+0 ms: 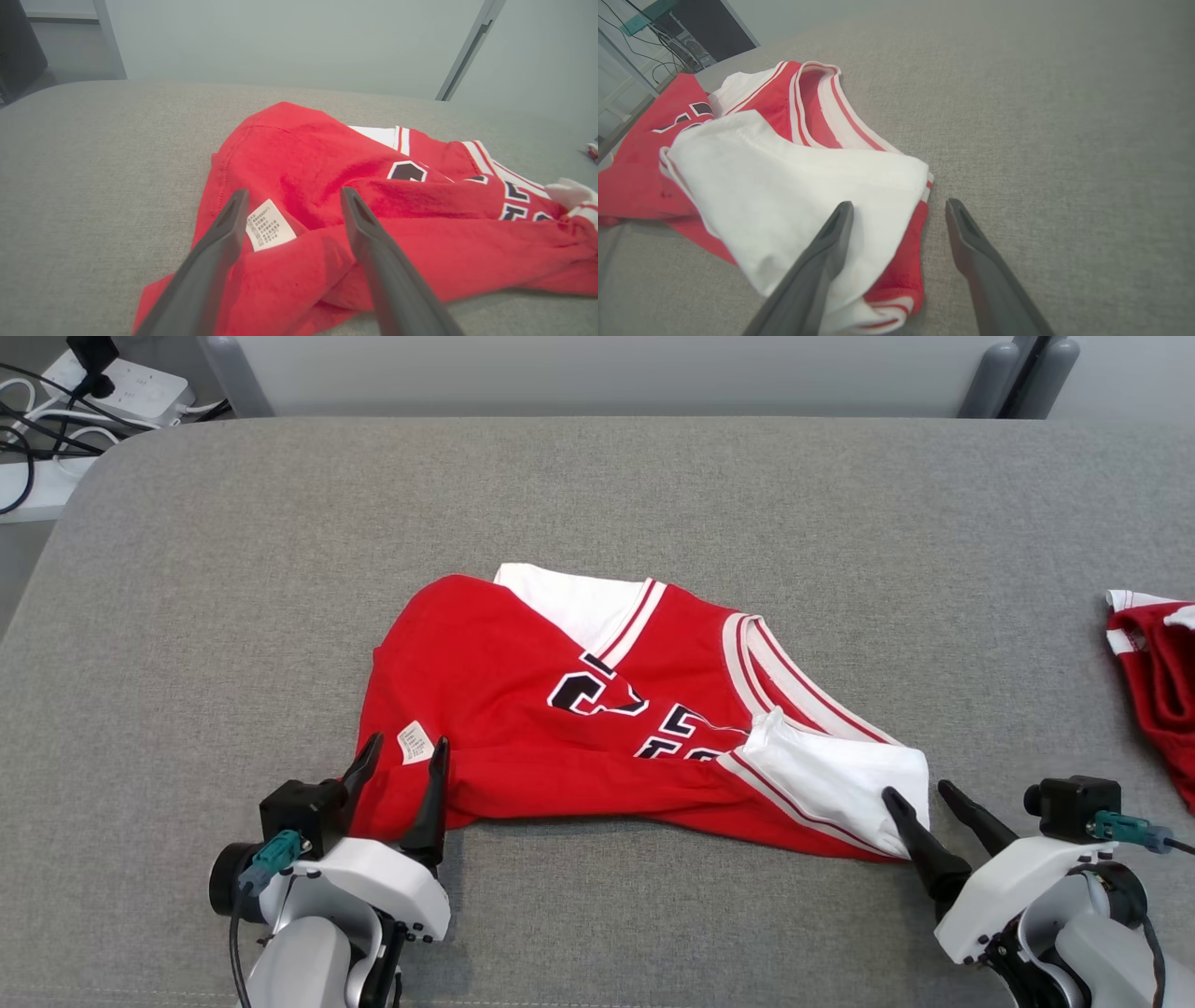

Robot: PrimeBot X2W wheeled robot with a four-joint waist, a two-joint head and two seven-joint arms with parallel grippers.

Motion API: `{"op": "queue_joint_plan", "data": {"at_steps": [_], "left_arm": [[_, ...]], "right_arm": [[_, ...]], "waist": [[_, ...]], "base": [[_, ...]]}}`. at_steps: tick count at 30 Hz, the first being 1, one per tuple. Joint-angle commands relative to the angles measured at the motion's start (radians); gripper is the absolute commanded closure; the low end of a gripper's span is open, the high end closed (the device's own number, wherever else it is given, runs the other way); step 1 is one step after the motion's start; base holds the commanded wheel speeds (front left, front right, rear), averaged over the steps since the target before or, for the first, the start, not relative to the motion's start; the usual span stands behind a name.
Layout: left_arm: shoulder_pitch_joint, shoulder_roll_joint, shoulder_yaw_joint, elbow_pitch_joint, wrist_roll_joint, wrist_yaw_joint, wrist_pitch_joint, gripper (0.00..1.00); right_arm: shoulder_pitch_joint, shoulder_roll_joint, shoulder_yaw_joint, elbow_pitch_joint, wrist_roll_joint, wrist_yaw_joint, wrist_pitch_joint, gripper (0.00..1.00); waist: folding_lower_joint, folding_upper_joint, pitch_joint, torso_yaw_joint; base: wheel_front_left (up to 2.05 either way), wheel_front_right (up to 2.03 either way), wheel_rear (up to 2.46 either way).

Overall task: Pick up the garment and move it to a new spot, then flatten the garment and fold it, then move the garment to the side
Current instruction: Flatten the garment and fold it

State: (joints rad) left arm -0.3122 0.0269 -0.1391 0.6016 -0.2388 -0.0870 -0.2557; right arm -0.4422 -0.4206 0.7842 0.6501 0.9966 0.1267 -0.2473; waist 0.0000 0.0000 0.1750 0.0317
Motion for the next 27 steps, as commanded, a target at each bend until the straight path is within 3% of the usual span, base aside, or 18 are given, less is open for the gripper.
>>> {"op": "queue_joint_plan", "data": {"at_steps": [1, 4, 6, 7, 8, 16, 17, 18, 19, 22, 24, 26, 27], "left_arm": [[-0.012, 0.023, 0.028, -0.016, -0.004, 0.006, -0.006, 0.00], [-0.012, 0.023, 0.029, -0.013, -0.005, 0.007, -0.006, 0.00], [-0.012, 0.023, 0.030, -0.012, -0.005, 0.007, -0.006, 0.00], [-0.011, 0.023, 0.030, -0.011, -0.006, 0.008, -0.006, 0.00], [-0.011, 0.023, 0.030, -0.011, -0.006, 0.008, -0.006, 0.00], [-0.004, 0.023, 0.032, -0.005, -0.009, 0.009, -0.006, 0.00], [-0.003, 0.023, 0.032, -0.005, -0.010, 0.008, -0.006, 0.00], [-0.001, 0.023, 0.031, -0.004, -0.010, 0.008, -0.006, 0.00], [0.000, 0.023, 0.031, -0.004, -0.011, 0.007, -0.006, 0.00], [0.004, 0.023, 0.028, -0.004, -0.011, 0.008, -0.006, 0.00], [0.005, 0.023, 0.027, -0.004, -0.010, 0.008, -0.006, 0.00], [0.006, 0.023, 0.026, -0.004, -0.011, 0.009, -0.006, 0.00], [0.005, 0.023, 0.025, -0.004, -0.011, 0.009, -0.006, 0.00]], "right_arm": [[0.002, -0.015, 0.013, -0.018, 0.012, 0.004, -0.014, 0.00], [-0.007, -0.016, 0.029, -0.021, 0.021, 0.004, -0.014, 0.00], [-0.015, -0.020, 0.029, -0.026, 0.017, 0.004, -0.014, 0.19], [-0.019, -0.022, 0.027, -0.030, 0.011, 0.004, -0.014, 0.45], [-0.025, -0.024, 0.019, -0.035, 0.000, 0.004, -0.014, 0.54], [-0.025, -0.029, -0.087, -0.106, -0.118, 0.004, -0.014, 0.76], [-0.024, -0.030, -0.098, -0.117, -0.131, 0.004, -0.014, 0.80], [-0.021, -0.029, -0.104, -0.127, -0.139, 0.004, -0.014, 0.95], [-0.018, -0.029, -0.106, -0.136, -0.146, 0.004, -0.014, 1.00], [-0.007, -0.030, -0.102, -0.150, -0.151, 0.004, -0.014, 1.00], [-0.001, -0.031, -0.092, -0.145, -0.146, 0.004, -0.014, 0.94], [0.007, -0.031, -0.068, -0.121, -0.127, 0.004, -0.014, 0.53], [0.009, -0.030, -0.058, -0.108, -0.116, 0.004, -0.010, 0.02]], "waist": [[0.0000, 0.0000, 0.000, 0.002], [0.0000, 0.0000, -0.001, 0.006], [0.0000, 0.0000, -0.003, 0.008], [0.0000, 0.0000, -0.004, 0.009], [0.0000, 0.0000, -0.005, 0.009], [0.0000, 0.0000, -0.020, 0.006], [0.0000, 0.0000, -0.022, 0.005], [0.0000, 0.0000, -0.024, 0.005], [0.0000, 0.0000, -0.026, 0.004], [0.0000, 0.0000, -0.032, 0.003], [0.0000, 0.0000, -0.033, 0.003], [0.0000, 0.0000, -0.035, 0.002], [0.0000, 0.0000, -0.034, 0.001]], "base": [[0.00, 0.00, 0.00], [0.00, 0.00, 0.00], [0.00, 0.00, 0.00], [0.00, 0.00, 0.00], [0.00, 0.00, 0.00], [0.00, 0.00, 0.00], [0.00, 0.00, 0.00], [0.00, 0.00, 0.00], [0.00, 0.00, 0.00], [0.00, 0.00, 0.00], [0.00, 0.00, 0.00], [0.00, 0.00, 0.00], [0.00, 0.00, 0.00]]}}
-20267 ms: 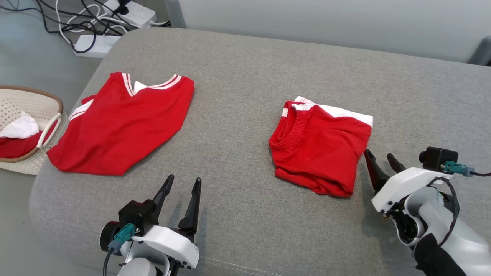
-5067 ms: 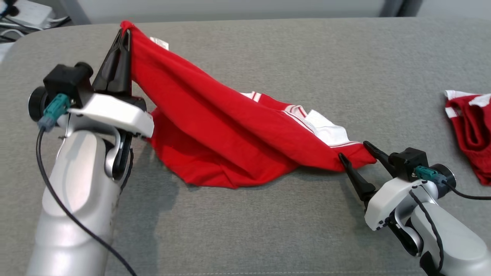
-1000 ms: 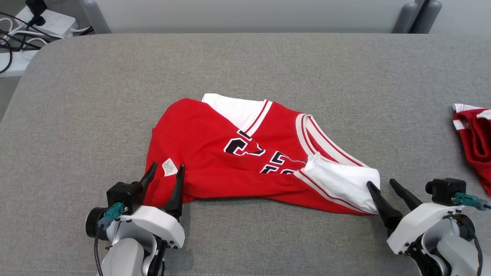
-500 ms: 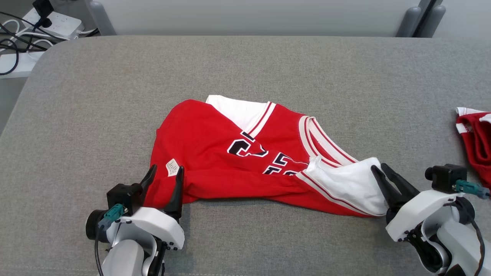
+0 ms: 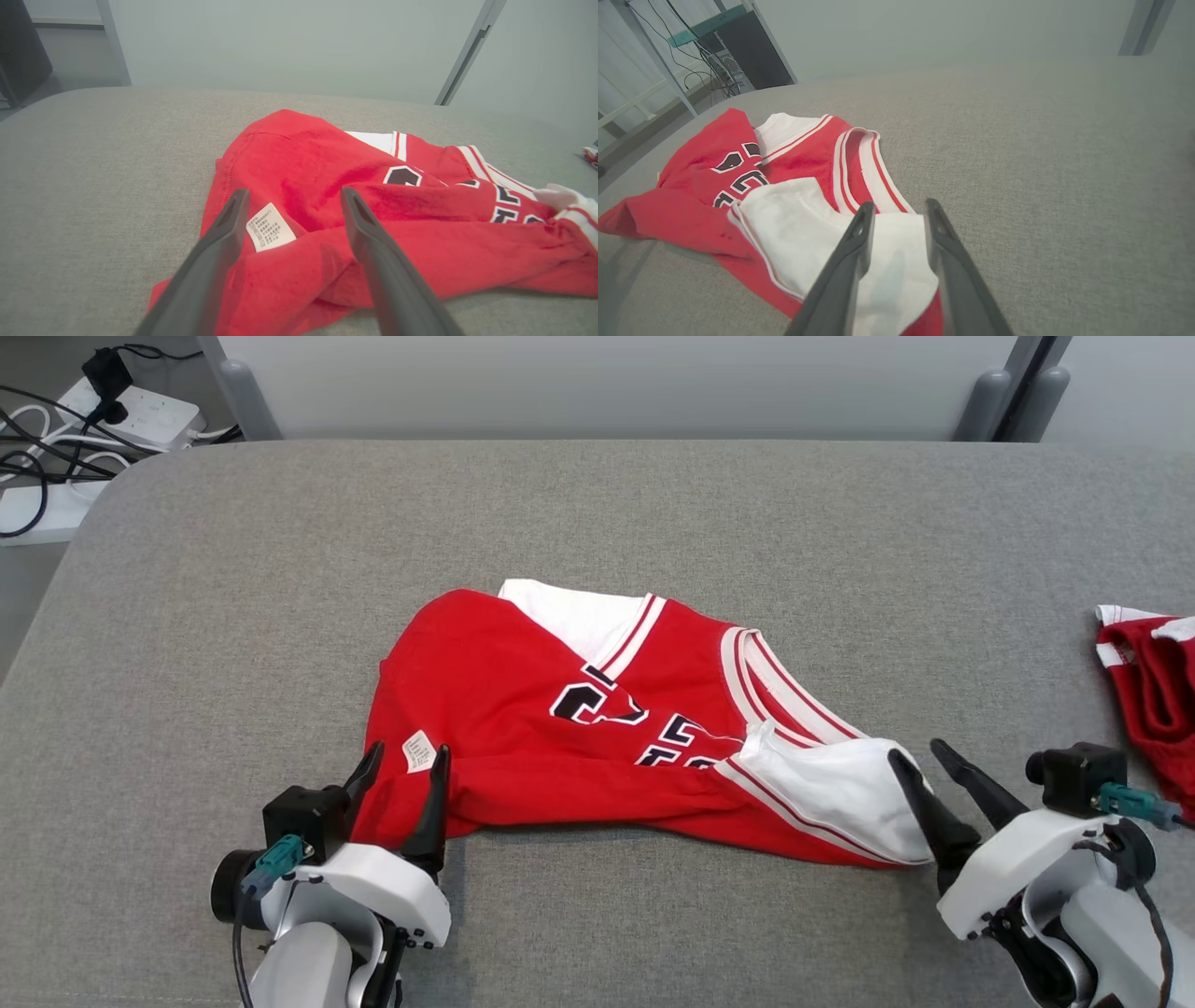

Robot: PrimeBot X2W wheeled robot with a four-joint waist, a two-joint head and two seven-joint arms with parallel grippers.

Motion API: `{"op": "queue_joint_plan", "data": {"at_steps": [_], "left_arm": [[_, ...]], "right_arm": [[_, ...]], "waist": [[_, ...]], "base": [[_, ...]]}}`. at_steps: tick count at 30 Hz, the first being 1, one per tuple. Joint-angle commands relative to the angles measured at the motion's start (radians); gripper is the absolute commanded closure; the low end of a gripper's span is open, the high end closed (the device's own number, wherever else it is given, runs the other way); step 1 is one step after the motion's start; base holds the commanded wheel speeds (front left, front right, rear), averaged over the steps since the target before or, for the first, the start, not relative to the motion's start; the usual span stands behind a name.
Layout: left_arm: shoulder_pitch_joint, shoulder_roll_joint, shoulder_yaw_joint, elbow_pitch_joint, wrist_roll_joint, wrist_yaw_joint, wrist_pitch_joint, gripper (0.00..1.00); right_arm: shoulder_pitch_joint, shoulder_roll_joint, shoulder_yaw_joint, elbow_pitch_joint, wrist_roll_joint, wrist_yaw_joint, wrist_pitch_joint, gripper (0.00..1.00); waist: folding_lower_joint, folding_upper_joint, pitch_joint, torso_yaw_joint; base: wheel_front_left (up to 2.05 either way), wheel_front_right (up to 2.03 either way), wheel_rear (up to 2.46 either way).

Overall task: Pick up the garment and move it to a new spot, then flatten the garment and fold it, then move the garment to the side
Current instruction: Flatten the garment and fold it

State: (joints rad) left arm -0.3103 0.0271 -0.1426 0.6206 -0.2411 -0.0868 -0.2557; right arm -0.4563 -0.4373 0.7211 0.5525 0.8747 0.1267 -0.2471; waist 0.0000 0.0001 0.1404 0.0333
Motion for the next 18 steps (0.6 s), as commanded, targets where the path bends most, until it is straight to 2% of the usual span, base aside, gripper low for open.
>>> {"op": "queue_joint_plan", "data": {"at_steps": [1, 10, 11, 14, 15, 18], "left_arm": [[0.003, 0.023, 0.027, -0.022, -0.010, 0.008, -0.006, 0.00], [-0.002, 0.023, 0.022, -0.024, -0.011, 0.009, -0.006, 0.00], [-0.002, 0.023, 0.023, -0.024, -0.010, 0.009, -0.006, 0.00], [-0.001, 0.023, 0.027, -0.025, -0.010, 0.010, -0.006, 0.00], [-0.001, 0.023, 0.028, -0.024, -0.009, 0.010, -0.006, 0.00], [-0.003, 0.023, 0.030, -0.025, -0.011, 0.010, -0.006, 0.00]], "right_arm": [[0.024, -0.012, 0.017, 0.005, 0.014, 0.004, -0.004, 0.00], [0.010, 0.012, 0.099, 0.082, 0.064, 0.004, 0.004, 0.00], [0.004, 0.011, 0.107, 0.082, 0.062, 0.004, 0.002, 0.12], [-0.008, 0.010, 0.124, 0.083, 0.067, 0.004, -0.004, 0.87], [-0.012, 0.009, 0.130, 0.083, 0.068, 0.004, -0.005, 1.00], [-0.033, 0.003, 0.138, 0.061, 0.061, 0.004, -0.011, 1.00]], "waist": [[0.0000, -0.0001, 0.001, 0.000], [0.0000, -0.0001, 0.014, 0.010], [0.0000, -0.0001, 0.015, 0.011], [0.0000, -0.0001, 0.016, 0.011], [0.0000, -0.0001, 0.016, 0.011], [0.0000, -0.0001, 0.017, 0.010]], "base": [[0.00, 0.00, 0.00], [0.00, 0.00, 0.00], [0.00, 0.00, 0.00], [0.00, 0.00, 0.00], [0.00, 0.00, 0.00], [0.00, 0.00, 0.00]]}}
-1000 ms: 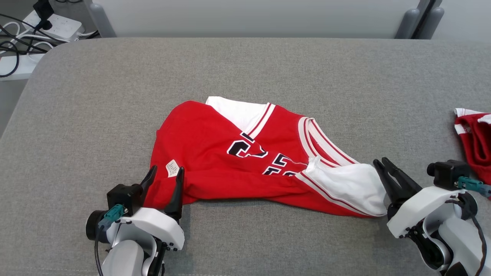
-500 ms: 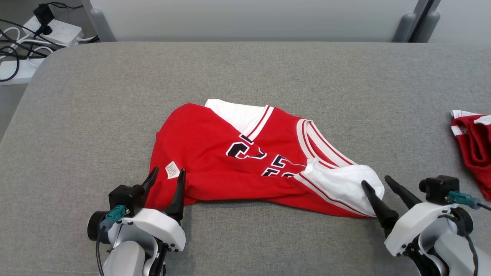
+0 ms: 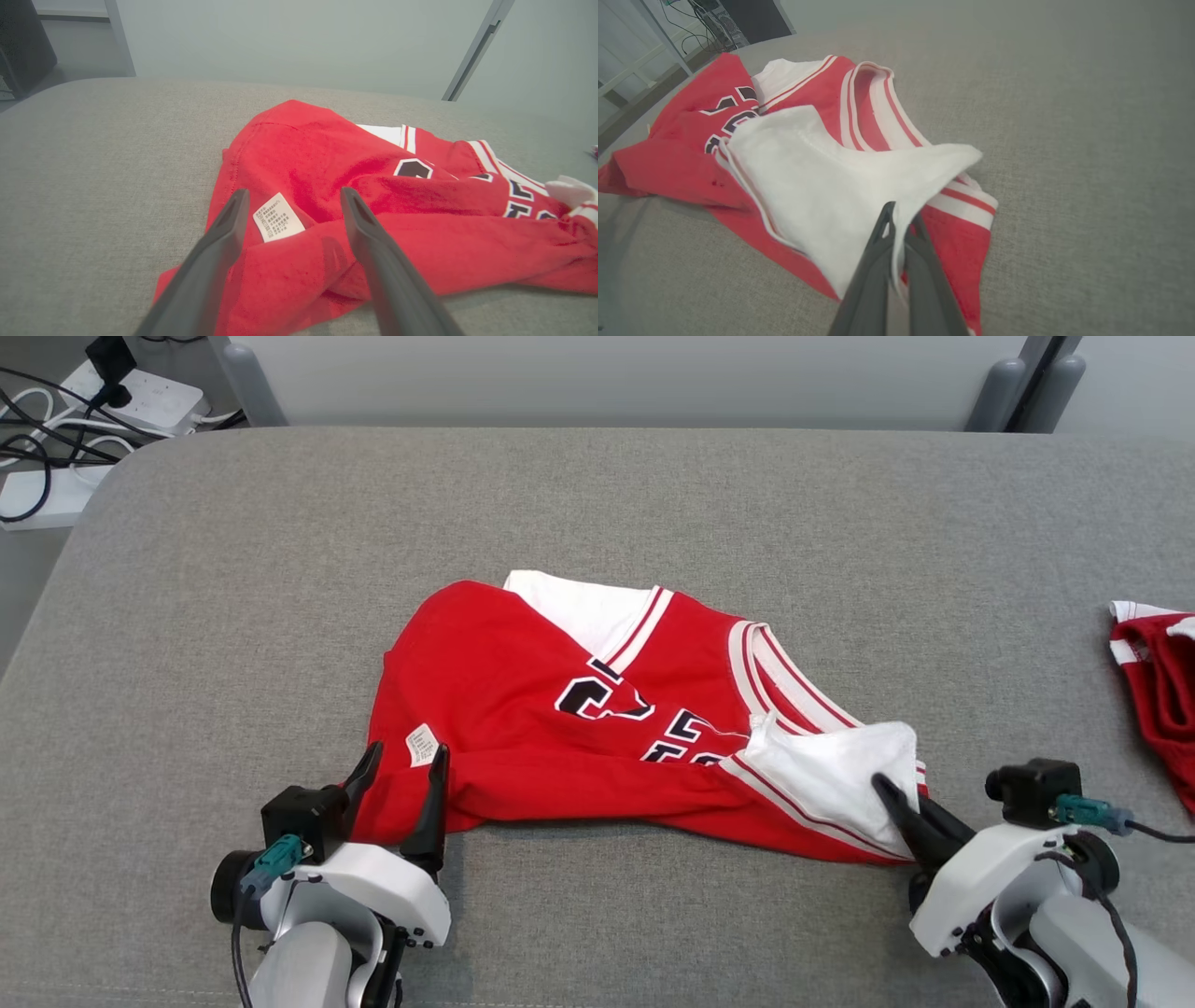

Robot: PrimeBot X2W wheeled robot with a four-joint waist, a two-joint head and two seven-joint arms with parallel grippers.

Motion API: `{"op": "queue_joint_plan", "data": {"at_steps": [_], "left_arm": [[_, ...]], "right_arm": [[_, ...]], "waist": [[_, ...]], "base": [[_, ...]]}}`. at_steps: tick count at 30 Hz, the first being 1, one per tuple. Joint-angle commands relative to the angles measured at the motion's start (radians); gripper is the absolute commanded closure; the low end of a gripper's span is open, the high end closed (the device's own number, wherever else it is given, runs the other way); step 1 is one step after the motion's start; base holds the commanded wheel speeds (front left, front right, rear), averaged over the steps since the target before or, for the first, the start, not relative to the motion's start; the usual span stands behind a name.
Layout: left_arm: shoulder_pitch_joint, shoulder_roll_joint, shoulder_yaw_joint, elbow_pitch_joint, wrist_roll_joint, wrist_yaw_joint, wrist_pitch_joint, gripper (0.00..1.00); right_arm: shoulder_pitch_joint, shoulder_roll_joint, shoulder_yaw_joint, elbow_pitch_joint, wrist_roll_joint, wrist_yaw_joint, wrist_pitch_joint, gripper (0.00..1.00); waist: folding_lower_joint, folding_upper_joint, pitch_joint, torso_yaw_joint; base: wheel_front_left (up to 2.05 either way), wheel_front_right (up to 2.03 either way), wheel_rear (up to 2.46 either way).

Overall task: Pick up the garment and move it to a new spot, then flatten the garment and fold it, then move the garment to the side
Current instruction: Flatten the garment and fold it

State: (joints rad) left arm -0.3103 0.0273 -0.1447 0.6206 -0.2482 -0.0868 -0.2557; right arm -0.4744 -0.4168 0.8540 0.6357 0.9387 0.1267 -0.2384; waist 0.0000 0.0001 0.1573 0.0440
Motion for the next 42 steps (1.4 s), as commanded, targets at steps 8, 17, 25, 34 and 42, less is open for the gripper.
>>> {"op": "queue_joint_plan", "data": {"at_steps": [8, 17, 25, 34, 42], "left_arm": [[-0.007, 0.023, 0.034, -0.030, -0.005, 0.009, -0.006, 0.00], [-0.014, 0.023, 0.037, -0.027, -0.002, 0.003, -0.006, 0.00], [-0.012, 0.023, 0.039, -0.031, 0.002, 0.005, -0.006, 0.00], [-0.036, 0.023, 0.006, -0.036, -0.011, 0.002, -0.006, 0.00], [-0.054, 0.023, -0.039, -0.064, -0.034, 0.006, -0.006, 0.00]], "right_arm": [[-0.014, -0.029, -0.043, -0.245, -0.082, 0.004, -0.023, 1.00], [-0.016, -0.192, 0.294, -0.414, 0.150, 0.004, 0.011, 0.00], [-0.059, -0.212, 0.258, -0.403, 0.228, 0.004, -0.021, 0.00], [-0.067, -0.133, -0.018, -0.261, 0.086, 0.004, -0.023, 0.00], [-0.212, -0.070, 0.058, -0.047, 0.076, 0.004, -0.012, 0.00]], "waist": [[0.0000, -0.0001, 0.004, -0.010], [0.0000, -0.0001, 0.008, -0.009], [0.0000, -0.0001, 0.014, -0.018], [0.0000, -0.0001, 0.037, 0.022], [0.0000, -0.0001, 0.070, 0.111]], "base": [[0.00, 0.00, 0.00], [0.00, 0.00, 0.00], [0.00, 0.00, 0.00], [0.00, 0.00, 0.00], [0.00, 0.00, 0.00]]}}
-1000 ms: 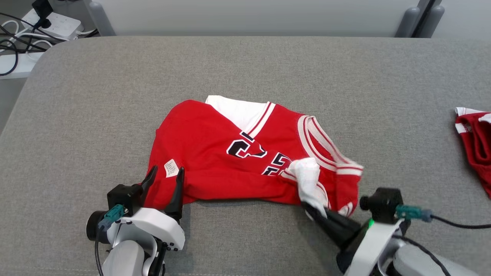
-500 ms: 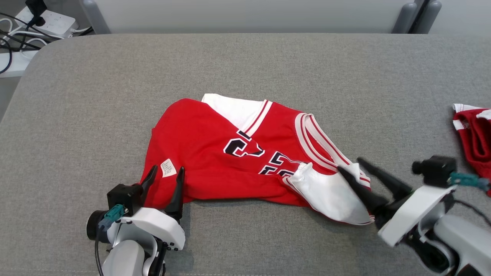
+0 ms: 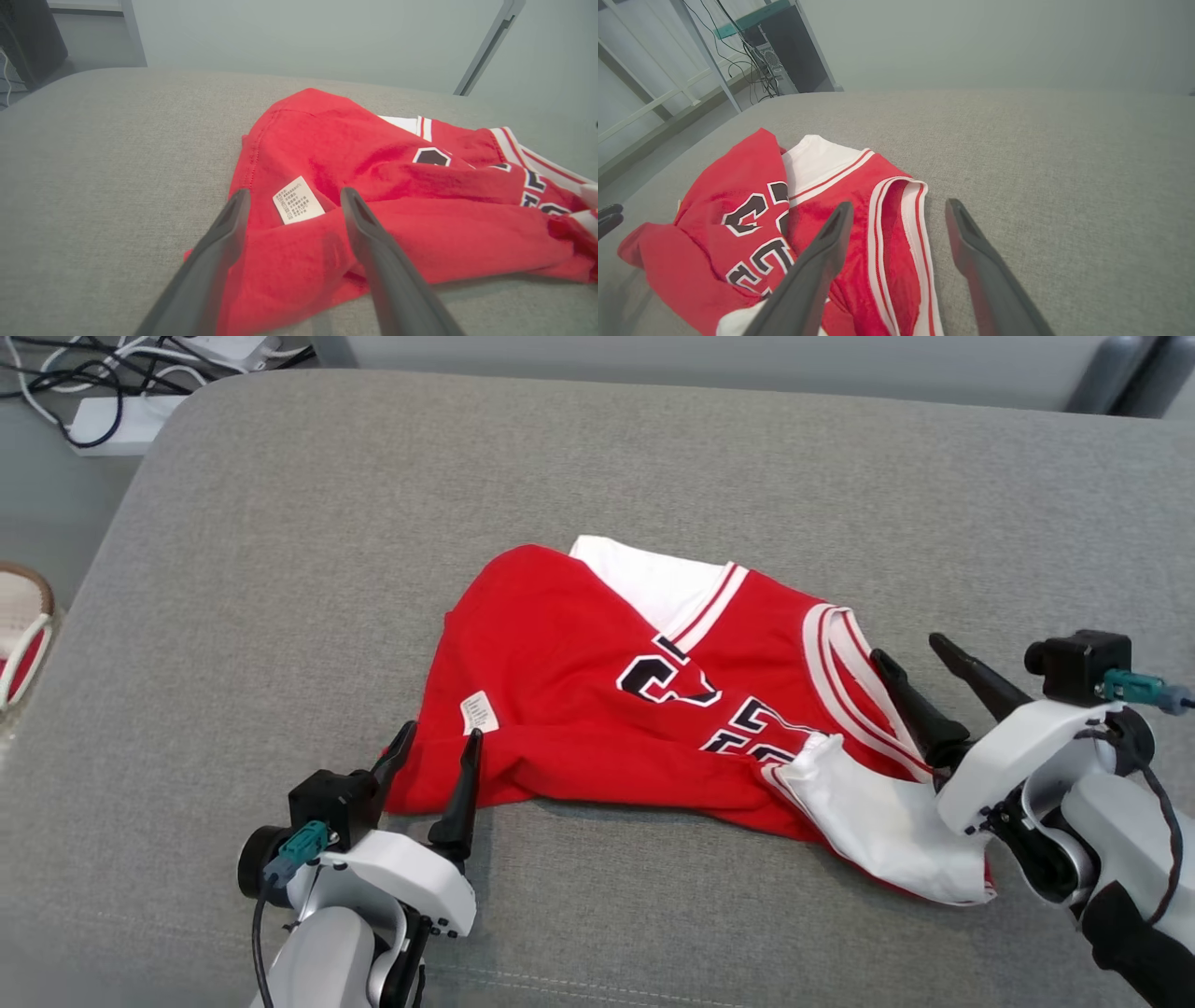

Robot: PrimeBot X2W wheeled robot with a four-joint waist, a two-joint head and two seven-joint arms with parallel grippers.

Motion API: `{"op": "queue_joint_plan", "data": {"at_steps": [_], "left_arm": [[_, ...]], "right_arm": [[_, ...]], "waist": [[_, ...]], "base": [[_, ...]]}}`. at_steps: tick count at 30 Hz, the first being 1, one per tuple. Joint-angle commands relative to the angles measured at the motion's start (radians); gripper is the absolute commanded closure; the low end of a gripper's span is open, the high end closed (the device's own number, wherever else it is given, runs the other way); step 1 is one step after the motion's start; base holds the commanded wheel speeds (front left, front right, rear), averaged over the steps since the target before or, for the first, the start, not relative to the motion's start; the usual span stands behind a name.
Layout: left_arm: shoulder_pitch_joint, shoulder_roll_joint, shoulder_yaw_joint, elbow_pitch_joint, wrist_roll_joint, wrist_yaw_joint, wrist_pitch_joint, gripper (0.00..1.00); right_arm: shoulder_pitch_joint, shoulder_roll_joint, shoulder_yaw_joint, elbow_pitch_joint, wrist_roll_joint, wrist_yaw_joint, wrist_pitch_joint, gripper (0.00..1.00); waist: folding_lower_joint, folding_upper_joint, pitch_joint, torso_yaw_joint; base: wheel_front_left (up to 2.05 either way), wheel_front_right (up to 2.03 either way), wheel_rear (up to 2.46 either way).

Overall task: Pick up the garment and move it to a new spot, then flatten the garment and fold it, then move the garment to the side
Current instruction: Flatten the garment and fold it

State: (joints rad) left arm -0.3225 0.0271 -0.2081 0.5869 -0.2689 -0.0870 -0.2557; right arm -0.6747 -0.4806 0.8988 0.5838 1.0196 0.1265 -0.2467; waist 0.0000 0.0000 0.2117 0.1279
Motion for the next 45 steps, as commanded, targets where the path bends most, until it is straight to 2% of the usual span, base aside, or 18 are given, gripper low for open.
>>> {"op": "queue_joint_plan", "data": {"at_steps": [1, 12, 21, 22, 23, 24, 25, 26, 29, 35, 39, 45], "left_arm": [[-0.043, 0.023, 0.019, -0.036, -0.016, 0.007, -0.006, 0.00], [-0.063, 0.023, -0.039, -0.094, -0.059, 0.022, -0.006, 0.00], [-0.061, 0.023, -0.054, -0.108, -0.067, 0.031, -0.006, 0.00], [-0.061, 0.023, -0.054, -0.108, -0.068, 0.032, -0.006, 0.00], [-0.061, 0.023, -0.054, -0.108, -0.069, 0.031, -0.006, 0.00], [-0.061, 0.023, -0.054, -0.108, -0.069, 0.031, -0.006, 0.00], [-0.061, 0.023, -0.053, -0.108, -0.069, 0.031, -0.006, 0.00], [-0.061, 0.023, -0.053, -0.108, -0.069, 0.031, -0.006, 0.00], [-0.063, 0.023, -0.052, -0.110, -0.068, 0.029, -0.006, 0.00], [-0.072, 0.023, -0.067, -0.111, -0.073, 0.025, -0.006, 0.00], [-0.076, 0.023, -0.088, -0.113, -0.080, 0.024, -0.006, 0.00], [-0.080, 0.023, -0.113, -0.116, -0.090, 0.025, -0.006, 0.00]], "right_arm": [[-0.028, 0.000, 0.021, 0.027, -0.004, 0.004, 0.000, 0.00], [-0.157, 0.025, 0.062, 0.276, 0.013, 0.004, 0.027, 0.00], [-0.175, 0.035, 0.119, 0.318, 0.058, 0.004, 0.073, 0.00], [-0.175, 0.034, 0.126, 0.318, 0.062, 0.004, 0.076, 0.08], [-0.175, 0.034, 0.131, 0.318, 0.068, 0.004, 0.076, 0.24], [-0.175, 0.034, 0.131, 0.318, 0.068, 0.004, 0.076, 0.24], [-0.177, 0.033, 0.136, 0.317, 0.071, 0.004, 0.073, 0.68], [-0.183, 0.031, 0.136, 0.315, 0.074, 0.004, 0.062, 1.00], [-0.223, 0.018, 0.128, 0.344, 0.059, 0.004, 0.022, 1.00], [-0.343, 0.001, 0.087, 0.476, -0.022, 0.004, -0.011, 1.00], [-0.415, -0.010, 0.049, 0.561, -0.069, 0.004, -0.014, 1.00], [-0.510, -0.060, -0.027, 0.667, -0.157, 0.004, -0.015, 1.00]], "waist": [[0.0000, 0.0000, 0.020, 0.037], [0.0000, 0.0000, 0.082, 0.146], [0.0000, 0.0000, 0.097, 0.179], [0.0000, 0.0000, 0.097, 0.179], [0.0000, 0.0000, 0.097, 0.180], [0.0000, 0.0000, 0.097, 0.180], [0.0000, 0.0000, 0.098, 0.179], [0.0000, 0.0000, 0.099, 0.179], [0.0000, 0.0000, 0.107, 0.178], [0.0000, 0.0000, 0.128, 0.190], [0.0000, 0.0000, 0.137, 0.212], [0.0000, 0.0000, 0.150, 0.255]], "base": [[0.00, 0.00, 0.00], [0.00, 0.00, 0.00], [0.00, 0.00, 0.00], [0.00, 0.00, 0.00], [0.00, 0.00, 0.00], [0.00, 0.00, 0.00], [0.00, 0.00, 0.00], [0.00, 0.00, 0.00], [0.00, 0.00, 0.00], [0.00, 0.00, 0.00], [0.00, 0.00, 0.00], [0.00, 0.00, 0.00]]}}
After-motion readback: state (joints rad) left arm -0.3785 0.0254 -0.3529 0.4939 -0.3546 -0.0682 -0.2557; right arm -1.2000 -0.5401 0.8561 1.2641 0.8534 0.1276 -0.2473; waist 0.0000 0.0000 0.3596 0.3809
